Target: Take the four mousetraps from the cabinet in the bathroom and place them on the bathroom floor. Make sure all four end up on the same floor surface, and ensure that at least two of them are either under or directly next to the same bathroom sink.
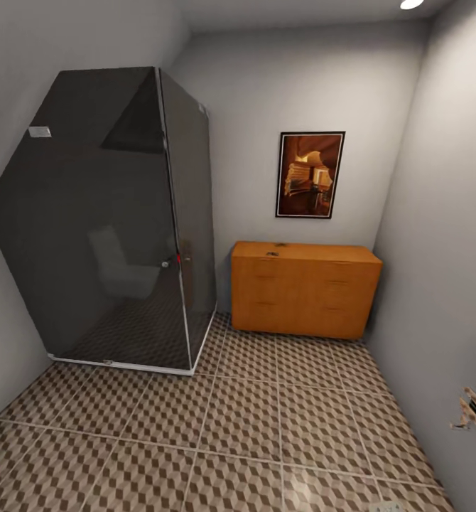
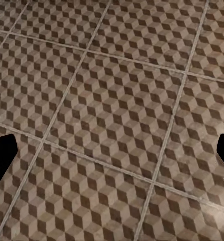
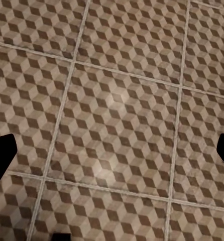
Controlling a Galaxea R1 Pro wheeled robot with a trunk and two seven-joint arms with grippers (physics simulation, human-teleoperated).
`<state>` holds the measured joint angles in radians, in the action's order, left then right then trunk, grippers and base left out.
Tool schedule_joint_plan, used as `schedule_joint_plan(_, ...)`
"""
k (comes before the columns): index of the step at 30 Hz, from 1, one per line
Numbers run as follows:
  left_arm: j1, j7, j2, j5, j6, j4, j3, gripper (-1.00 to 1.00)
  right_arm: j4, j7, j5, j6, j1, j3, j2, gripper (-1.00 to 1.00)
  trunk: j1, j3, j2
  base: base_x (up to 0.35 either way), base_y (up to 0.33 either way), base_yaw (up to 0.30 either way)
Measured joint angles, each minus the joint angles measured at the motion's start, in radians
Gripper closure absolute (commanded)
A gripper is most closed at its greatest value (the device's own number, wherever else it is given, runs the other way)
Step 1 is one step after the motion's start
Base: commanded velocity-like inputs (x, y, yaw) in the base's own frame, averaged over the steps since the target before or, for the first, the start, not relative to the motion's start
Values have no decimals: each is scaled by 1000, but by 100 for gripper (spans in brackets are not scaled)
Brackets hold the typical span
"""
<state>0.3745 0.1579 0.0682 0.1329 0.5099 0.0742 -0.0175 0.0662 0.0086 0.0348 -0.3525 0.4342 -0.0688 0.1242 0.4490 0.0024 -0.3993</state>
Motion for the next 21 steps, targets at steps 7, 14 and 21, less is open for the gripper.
schedule_joint_plan(7,0,0,-1,0,1,0,0,-100,0,0,0,0,0,0,0,-100,0,0,0,315,0,0)
schedule_joint_plan(14,0,0,-1,0,1,0,0,-100,0,0,0,0,0,0,0,-100,0,0,0,315,0,0)
schedule_joint_plan(21,0,0,-1,0,1,0,0,-100,0,0,0,0,0,0,0,-100,0,0,0,315,0,0)
